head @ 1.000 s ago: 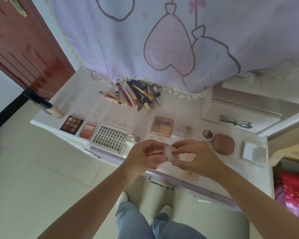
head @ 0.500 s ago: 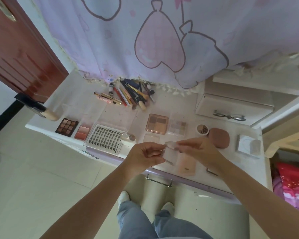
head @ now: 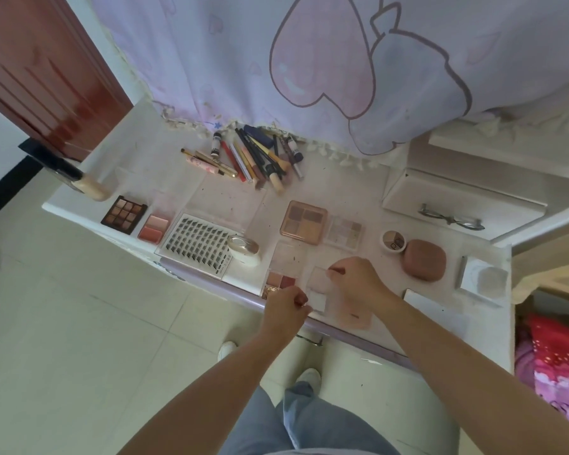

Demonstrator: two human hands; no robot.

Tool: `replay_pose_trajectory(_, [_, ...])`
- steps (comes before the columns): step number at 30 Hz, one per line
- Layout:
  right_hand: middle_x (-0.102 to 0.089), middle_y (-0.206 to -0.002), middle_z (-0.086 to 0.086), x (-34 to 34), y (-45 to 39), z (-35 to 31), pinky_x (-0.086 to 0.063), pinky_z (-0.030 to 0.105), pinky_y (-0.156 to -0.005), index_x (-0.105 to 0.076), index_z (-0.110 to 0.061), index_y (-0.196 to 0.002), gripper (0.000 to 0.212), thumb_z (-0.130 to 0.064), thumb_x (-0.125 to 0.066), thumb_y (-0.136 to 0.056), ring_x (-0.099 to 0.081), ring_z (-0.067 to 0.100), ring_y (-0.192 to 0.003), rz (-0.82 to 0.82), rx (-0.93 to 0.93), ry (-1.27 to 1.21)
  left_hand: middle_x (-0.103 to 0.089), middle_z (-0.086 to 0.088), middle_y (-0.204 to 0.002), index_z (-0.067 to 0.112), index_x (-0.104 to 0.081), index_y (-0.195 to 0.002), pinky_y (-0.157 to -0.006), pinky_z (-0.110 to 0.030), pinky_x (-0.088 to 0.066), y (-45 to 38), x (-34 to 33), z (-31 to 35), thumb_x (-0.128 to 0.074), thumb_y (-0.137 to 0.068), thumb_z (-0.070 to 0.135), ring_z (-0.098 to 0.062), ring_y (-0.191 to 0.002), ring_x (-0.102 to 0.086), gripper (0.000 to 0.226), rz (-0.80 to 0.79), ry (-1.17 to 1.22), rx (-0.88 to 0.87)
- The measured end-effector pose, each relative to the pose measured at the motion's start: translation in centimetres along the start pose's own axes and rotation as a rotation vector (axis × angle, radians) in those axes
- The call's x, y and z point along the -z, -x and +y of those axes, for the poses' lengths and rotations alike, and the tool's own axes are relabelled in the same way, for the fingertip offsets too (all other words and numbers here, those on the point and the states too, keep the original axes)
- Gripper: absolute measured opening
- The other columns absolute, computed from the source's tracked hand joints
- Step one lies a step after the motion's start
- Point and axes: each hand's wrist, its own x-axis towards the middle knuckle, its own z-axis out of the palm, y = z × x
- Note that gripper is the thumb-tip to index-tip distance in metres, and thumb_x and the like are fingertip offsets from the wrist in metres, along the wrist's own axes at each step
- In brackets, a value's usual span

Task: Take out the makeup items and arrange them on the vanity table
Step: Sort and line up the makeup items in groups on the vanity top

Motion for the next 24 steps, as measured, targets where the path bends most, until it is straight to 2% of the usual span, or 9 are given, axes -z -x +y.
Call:
replay_pose_trajectory(4, [-0.058, -0.077, 0.017, -0.1, -1.1, -0.1, -0.036, 0.03, -0.063, -0.058, 0.003, -0.072, 0.03, -0.016, -0.045, -0.09, -0.058, 0.031, -0.083, -0.022, 0.016, 0.175, -0.065, -0.016, -0.094, -0.004, -0.061, -0.087, -0.062, -0.013, -0.03, -0.6, -0.5, -0.1, -0.06, -0.078, 0.001, -0.026, -0.089, -0.059, 0.011, 0.027, -0.088, 0.023])
replay_pose_trajectory(8, [-0.062, -0.105, 0.015, 0.4, -1.0, 0.2, -0.043, 0.031, -0.077, -0.062, -0.006, -0.109, 0.028, -0.021, -0.046, -0.091, -0.056, 0.029, -0.098, 0.043, 0.037, 0.24, -0.065, -0.016, -0.093, -0.005, -0.061, -0.087, -0.06, -0.013, -0.027, -0.7, -0.8, -0.6, -0.055, -0.077, -0.004, -0.025, -0.088, -0.058, 0.011, 0.042, -0.141, 0.014])
replay_pose_trajectory(12, [-0.056, -0.116, 0.015, 1.8, -0.3, 2.3, -0.04, 0.032, -0.083, -0.054, -0.01, -0.121, 0.038, -0.03, -0.049, -0.089, -0.05, 0.03, -0.108, 0.247, -0.008, 0.448, -0.063, -0.011, -0.1, 0.001, -0.061, -0.093, -0.066, -0.014, -0.03, -0.5, -0.7, -0.8, -0.056, -0.081, 0.004, -0.021, -0.091, -0.056, 0.014, 0.059, -0.187, -0.01])
replay_pose_trajectory(14, [-0.049, -0.126, 0.015, 2.4, -0.3, 3.3, -0.041, 0.035, -0.088, -0.046, -0.011, -0.127, 0.048, -0.038, -0.051, -0.087, -0.046, 0.031, -0.116, 0.153, -0.129, 0.473, -0.062, -0.008, -0.104, 0.005, -0.06, -0.098, -0.07, -0.017, -0.033, -0.2, -0.6, -0.8, -0.055, -0.084, 0.01, -0.021, -0.094, -0.056, 0.016, 0.056, -0.227, -0.028])
replay_pose_trajectory(17, [-0.046, -0.132, 0.013, 2.5, -0.6, 3.6, -0.04, 0.033, -0.092, -0.041, -0.011, -0.13, 0.053, -0.038, -0.054, -0.086, -0.047, 0.029, -0.119, -0.021, -0.226, 0.279, -0.061, -0.005, -0.108, 0.01, -0.059, -0.104, -0.073, -0.017, -0.034, 0.1, -0.7, -0.5, -0.053, -0.087, 0.017, -0.019, -0.096, -0.057, 0.019, 0.048, -0.283, -0.06])
replay_pose_trajectory(19, [-0.054, -0.123, 0.01, 2.7, -0.9, 3.4, -0.041, 0.029, -0.084, -0.046, -0.009, -0.125, 0.049, -0.034, -0.058, -0.084, -0.053, 0.025, -0.11, -0.037, -0.245, 0.159, -0.06, -0.004, -0.111, 0.011, -0.058, -0.107, -0.075, -0.017, -0.035, 0.3, -0.8, -0.1, -0.051, -0.088, 0.019, -0.018, -0.096, -0.057, 0.021, 0.026, -0.306, -0.09])
replay_pose_trajectory(21, [-0.059, -0.095, 0.007, 3.2, -0.9, 3.0, -0.043, 0.027, -0.069, -0.055, -0.003, -0.113, 0.04, -0.028, -0.061, -0.082, -0.058, 0.021, -0.082, -0.041, -0.264, 0.017, -0.06, -0.004, -0.113, 0.011, -0.057, -0.11, -0.078, -0.017, -0.036, 0.4, -0.6, 0.6, -0.051, -0.088, 0.02, -0.017, -0.097, -0.057, 0.024, -0.012, -0.315, -0.127])
replay_pose_trajectory(22, [-0.057, -0.083, 0.004, 3.6, -0.7, 2.8, -0.044, 0.025, -0.06, -0.057, -0.001, -0.107, 0.036, -0.025, -0.063, -0.082, -0.055, 0.017, -0.068, -0.057, -0.27, -0.051, -0.059, -0.005, -0.114, 0.011, -0.055, -0.112, -0.08, -0.018, -0.039, 0.4, -0.5, 1.0, -0.052, -0.088, 0.021, -0.017, -0.098, -0.057, 0.026, -0.041, -0.307, -0.144])
replay_pose_trajectory(24, [-0.052, -0.074, -0.001, 4.2, 0.1, 2.5, -0.044, 0.022, -0.052, -0.055, -0.003, -0.101, 0.028, -0.022, -0.064, -0.082, -0.052, 0.012, -0.059, -0.083, -0.274, -0.137, -0.056, -0.004, -0.12, 0.012, -0.051, -0.118, -0.086, -0.022, -0.042, 0.5, -0.4, 1.8, -0.055, -0.087, 0.025, -0.017, -0.102, -0.057, 0.033, -0.124, -0.283, -0.176])
